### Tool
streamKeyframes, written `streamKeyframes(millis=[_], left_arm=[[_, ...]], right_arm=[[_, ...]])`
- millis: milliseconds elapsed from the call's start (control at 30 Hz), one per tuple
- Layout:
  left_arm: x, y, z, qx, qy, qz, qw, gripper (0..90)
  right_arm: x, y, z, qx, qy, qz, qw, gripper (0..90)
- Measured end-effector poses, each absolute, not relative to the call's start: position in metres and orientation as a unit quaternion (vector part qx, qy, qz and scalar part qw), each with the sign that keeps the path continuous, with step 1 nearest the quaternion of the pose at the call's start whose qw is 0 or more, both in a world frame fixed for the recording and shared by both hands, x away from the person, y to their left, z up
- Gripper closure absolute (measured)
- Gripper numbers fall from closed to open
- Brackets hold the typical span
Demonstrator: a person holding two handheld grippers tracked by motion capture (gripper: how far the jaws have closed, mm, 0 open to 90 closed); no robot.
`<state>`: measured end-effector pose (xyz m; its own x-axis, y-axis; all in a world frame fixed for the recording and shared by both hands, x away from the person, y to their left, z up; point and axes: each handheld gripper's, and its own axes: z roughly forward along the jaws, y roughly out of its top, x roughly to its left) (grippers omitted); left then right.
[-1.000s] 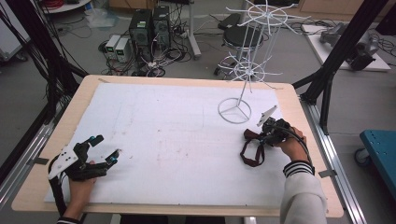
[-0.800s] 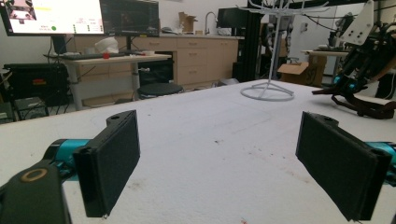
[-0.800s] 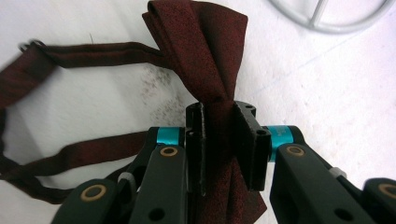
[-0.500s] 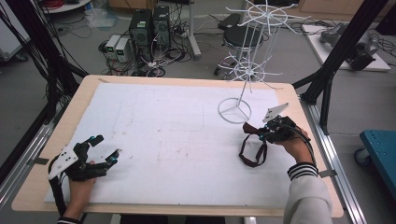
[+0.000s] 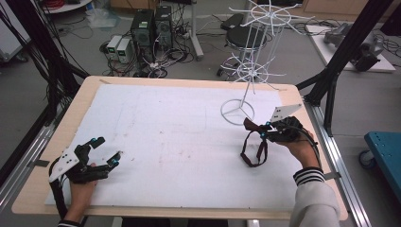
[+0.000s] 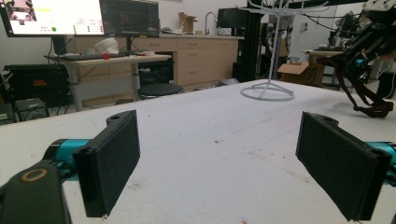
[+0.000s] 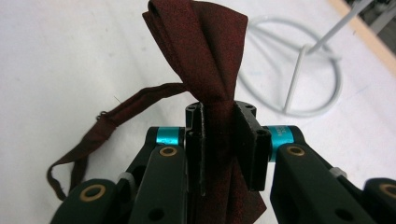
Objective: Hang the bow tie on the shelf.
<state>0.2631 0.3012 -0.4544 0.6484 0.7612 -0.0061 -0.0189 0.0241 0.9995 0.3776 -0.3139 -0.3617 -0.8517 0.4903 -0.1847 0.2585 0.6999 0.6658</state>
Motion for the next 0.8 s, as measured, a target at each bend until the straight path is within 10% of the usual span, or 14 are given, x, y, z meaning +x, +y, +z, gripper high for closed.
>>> streamKeyframes(millis=[800], left_arm=[[0.263, 0.301, -0.454, 0.631, 0.293, 0.299, 0.653, 14.1]], right_arm=[[0.354, -0.319, -0.329, 0.225, 0.821, 0.482, 0.207, 75.0]])
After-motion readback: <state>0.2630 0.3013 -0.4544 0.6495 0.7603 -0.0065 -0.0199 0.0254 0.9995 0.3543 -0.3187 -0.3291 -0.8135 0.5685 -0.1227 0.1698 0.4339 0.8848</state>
